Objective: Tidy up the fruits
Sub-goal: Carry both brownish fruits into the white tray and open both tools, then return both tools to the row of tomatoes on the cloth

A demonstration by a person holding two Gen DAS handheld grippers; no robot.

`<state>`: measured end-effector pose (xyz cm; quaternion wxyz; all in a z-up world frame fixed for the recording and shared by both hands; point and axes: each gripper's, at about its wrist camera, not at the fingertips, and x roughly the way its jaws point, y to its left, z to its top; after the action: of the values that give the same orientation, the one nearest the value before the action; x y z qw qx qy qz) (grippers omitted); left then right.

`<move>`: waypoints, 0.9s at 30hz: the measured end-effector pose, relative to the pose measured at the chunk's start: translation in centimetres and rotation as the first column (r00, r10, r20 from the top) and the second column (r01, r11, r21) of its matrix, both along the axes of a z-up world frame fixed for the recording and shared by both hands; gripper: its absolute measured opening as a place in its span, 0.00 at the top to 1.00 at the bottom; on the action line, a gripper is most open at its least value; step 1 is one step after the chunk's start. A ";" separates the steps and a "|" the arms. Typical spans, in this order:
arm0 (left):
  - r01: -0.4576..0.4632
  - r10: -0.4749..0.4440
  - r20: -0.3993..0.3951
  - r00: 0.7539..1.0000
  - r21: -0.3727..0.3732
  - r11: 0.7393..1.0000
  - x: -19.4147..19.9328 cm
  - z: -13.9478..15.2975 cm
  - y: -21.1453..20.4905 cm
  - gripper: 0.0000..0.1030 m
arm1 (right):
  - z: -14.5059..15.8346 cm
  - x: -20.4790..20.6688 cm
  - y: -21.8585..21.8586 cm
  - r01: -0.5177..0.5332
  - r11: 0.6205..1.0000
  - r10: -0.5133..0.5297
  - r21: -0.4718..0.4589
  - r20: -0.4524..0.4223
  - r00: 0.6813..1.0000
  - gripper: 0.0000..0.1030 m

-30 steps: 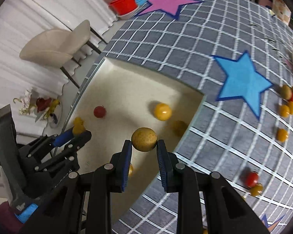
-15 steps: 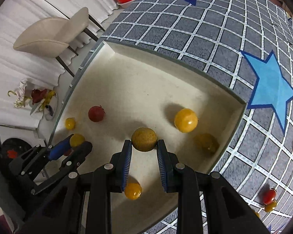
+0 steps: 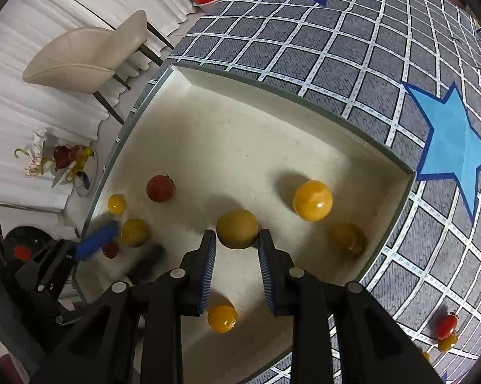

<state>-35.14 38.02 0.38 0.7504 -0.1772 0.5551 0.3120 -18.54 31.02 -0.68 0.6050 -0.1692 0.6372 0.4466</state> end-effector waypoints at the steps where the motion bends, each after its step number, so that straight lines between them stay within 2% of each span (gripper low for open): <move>1: 0.006 -0.006 0.003 1.000 0.003 1.000 -0.1 0.2 -0.1 0.22 | 0.1 0.2 -0.1 0.005 1.000 -0.005 0.003 -0.002 1.000 0.53; 2: 0.017 -0.017 -0.002 1.000 -0.004 1.000 0.1 0.1 -0.1 0.22 | 0.4 0.5 -0.4 0.019 1.000 -0.019 0.009 0.003 1.000 0.39; 8: 0.046 -0.046 -0.028 0.999 -0.006 0.999 0.4 0.4 -0.8 0.22 | 2.3 1.7 -1.8 0.067 0.995 -0.067 0.075 -0.009 0.998 0.23; 16: 0.146 -0.146 -0.014 0.989 0.029 0.989 2.6 2.7 -2.8 0.22 | 5.6 3.3 -6.5 0.170 0.977 -0.173 0.127 0.019 0.985 0.23; 22: 0.221 -0.221 0.017 0.975 0.028 0.975 5.6 4.3 -5.2 0.22 | 6.5 5.1 -12.5 0.257 0.962 -0.264 0.091 0.075 0.962 0.23; 27: 0.289 -0.290 0.033 0.956 0.036 0.957 8.8 5.2 -7.6 0.22 | 6.4 7.0 -18.4 0.356 0.933 -0.360 0.048 0.127 0.924 0.23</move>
<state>-26.31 30.45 5.61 0.8010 -0.0883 0.5559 0.2040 -11.52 12.59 5.71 0.7196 -0.0723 0.6099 0.3240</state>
